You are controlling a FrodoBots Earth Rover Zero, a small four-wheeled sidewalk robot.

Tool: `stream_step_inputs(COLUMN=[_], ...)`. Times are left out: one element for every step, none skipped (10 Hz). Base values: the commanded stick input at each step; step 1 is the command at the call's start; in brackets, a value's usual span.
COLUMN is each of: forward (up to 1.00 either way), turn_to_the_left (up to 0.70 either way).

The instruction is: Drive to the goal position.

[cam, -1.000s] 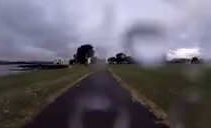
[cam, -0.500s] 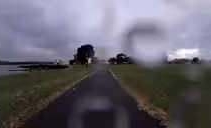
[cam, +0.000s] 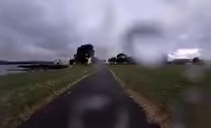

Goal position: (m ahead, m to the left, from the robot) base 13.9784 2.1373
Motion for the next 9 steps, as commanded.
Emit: stream_step_inputs(forward=[0.7, 0.7, 0.7, 0.7, 0.7, 0.7, 0.7, 0.7, 0.7], turn_to_the_left=[0.01, 0.07, 0.14, 0.11, 0.09, 0.06, 0.04, 0.01, 0.0])
